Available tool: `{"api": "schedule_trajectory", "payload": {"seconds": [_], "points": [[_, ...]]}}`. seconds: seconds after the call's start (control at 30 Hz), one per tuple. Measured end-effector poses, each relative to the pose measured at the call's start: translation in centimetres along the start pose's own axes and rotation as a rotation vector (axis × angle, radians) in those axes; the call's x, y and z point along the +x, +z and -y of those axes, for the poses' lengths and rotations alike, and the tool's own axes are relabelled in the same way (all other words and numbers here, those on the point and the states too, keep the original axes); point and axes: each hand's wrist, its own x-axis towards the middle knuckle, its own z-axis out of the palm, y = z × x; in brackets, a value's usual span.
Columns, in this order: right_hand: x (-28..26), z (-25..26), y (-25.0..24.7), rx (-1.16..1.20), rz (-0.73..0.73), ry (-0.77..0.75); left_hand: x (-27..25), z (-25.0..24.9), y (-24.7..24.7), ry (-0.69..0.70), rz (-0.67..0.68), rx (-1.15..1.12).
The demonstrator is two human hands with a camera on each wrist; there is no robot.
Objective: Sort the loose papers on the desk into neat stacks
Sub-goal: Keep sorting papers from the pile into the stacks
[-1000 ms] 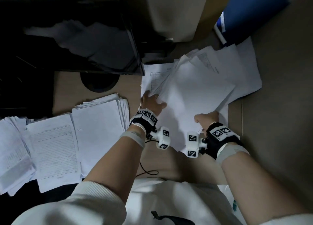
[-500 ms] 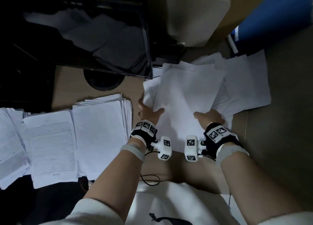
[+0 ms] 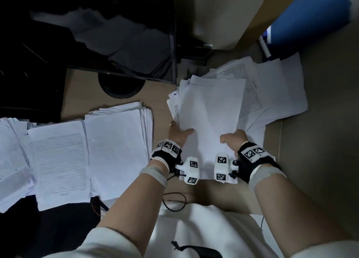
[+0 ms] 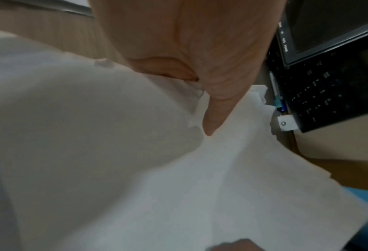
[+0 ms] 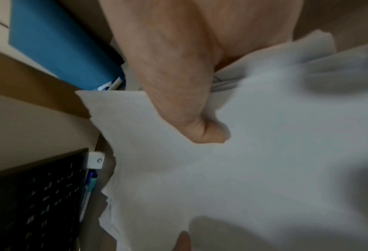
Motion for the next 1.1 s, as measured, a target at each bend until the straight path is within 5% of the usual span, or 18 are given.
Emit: {"api": "schedule_trajectory", "payload": {"seconds": [0.13, 0.27, 0.57, 0.7, 0.9, 1.1], "points": [[-1.5, -2.2, -1.4, 0.096, -0.095, 0.021, -2.2, -0.2, 0.7, 0.104, 0.043, 0.033], [-4.6, -3.0, -2.9, 0.350, -0.248, -0.246, -5.8, -2.0, 0.7, 0.176, -0.018, -0.103], [-12.6, 1.6, -6.9, 0.583, -0.108, -0.716, -15.9, -6.8, -2.3, 0.488, -0.274, -0.566], [-12.2, 0.6, -8.4, 0.458, -0.118, -0.749, -17.8, -5.0, -3.7, 0.675, -0.198, -0.419], [-10.7, -0.7, -6.5, 0.169, -0.137, -0.750, -16.2, -2.5, -3.3, 0.633, -0.186, -0.186], [-9.4, 0.3, -6.0, 0.324, -0.099, -0.645, -13.0, -3.2, -3.6, 0.531, -0.160, -0.312]]}}
